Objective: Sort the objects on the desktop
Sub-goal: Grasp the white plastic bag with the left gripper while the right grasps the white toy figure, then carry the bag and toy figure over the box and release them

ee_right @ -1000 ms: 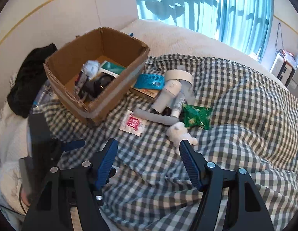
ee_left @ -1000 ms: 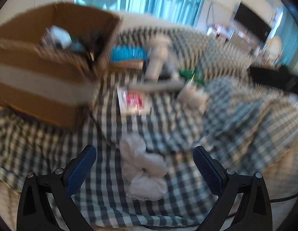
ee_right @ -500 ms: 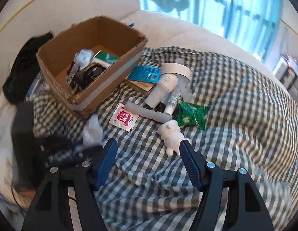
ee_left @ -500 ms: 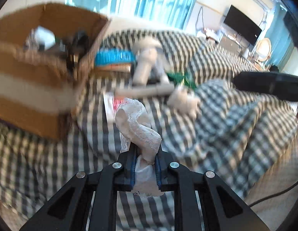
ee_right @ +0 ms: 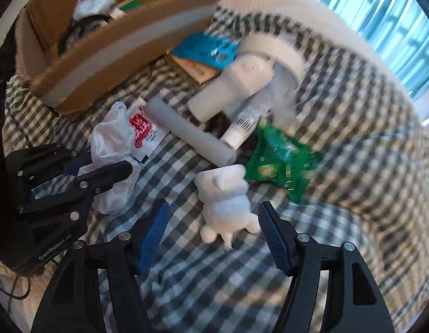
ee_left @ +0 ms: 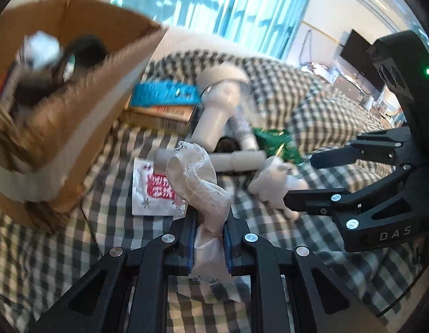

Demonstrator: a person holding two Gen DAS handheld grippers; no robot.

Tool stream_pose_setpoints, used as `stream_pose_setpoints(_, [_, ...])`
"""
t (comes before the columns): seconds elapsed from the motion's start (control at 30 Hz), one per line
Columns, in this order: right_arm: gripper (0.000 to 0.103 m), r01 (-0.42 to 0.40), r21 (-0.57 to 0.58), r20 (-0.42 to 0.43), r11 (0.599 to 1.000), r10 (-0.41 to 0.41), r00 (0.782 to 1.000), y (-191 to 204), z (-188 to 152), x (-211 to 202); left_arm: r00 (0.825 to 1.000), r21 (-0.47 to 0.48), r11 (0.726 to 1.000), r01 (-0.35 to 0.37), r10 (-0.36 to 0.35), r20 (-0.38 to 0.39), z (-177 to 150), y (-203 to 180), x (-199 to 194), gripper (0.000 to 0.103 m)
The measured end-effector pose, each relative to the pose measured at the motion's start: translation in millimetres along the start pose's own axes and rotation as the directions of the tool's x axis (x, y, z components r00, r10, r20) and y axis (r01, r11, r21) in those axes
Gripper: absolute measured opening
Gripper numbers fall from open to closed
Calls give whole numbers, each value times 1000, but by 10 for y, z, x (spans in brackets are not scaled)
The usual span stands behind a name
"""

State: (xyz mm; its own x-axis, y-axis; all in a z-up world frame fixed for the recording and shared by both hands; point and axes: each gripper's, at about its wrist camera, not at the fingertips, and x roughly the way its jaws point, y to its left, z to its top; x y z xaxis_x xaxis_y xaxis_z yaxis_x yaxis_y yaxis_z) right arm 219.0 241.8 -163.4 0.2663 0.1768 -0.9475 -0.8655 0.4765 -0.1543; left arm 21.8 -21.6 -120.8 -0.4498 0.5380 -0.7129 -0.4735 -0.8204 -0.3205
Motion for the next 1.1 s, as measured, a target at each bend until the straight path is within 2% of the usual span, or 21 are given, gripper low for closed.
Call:
stream_pose_setpoints(0.13, [57, 2, 24, -36, 1000, -1, 999, -44, 65, 201, 999, -16, 1000, 2, -2, -35, -42, 43, 111, 16])
stream_pose_setpoints(0.17, [48, 10, 32, -52, 999, -8, 999, -54, 56, 244, 999, -11, 1000, 2, -3, -37, -56, 40, 123, 16])
stream_pose_setpoints(0.33, [48, 19, 60, -57, 998, -16, 998, -38, -26, 213, 999, 0, 1000, 8, -8, -40, -83, 26, 107, 16])
stream_pose_setpoints(0.6, [45, 15, 110, -13, 994, -14, 1000, 232, -289, -224, 998, 23, 999, 43, -44, 36, -133, 12, -148, 16])
stream_pose_setpoints(0.7, [45, 47, 135, 53, 990, -54, 997, 325, -343, -523, 995, 42, 997, 64, -67, 70, -125, -16, -262, 16])
stream_pose_setpoints(0.8, [45, 31, 177, 137, 984, -55, 989, 325, -416, -812, 991, 69, 995, 75, -82, 103, -107, -47, -369, 16])
stream_pose_setpoints(0.93, [45, 37, 214, 239, 976, -89, 967, 476, -338, -1115, 984, 88, 992, 93, -105, 144, -76, -69, -546, 16])
stream_pose_setpoints(1.1, [45, -11, 256, 340, 967, -80, 937, 537, -392, -1416, 972, 125, 983, 133, -154, 178, 89, -91, -826, 16])
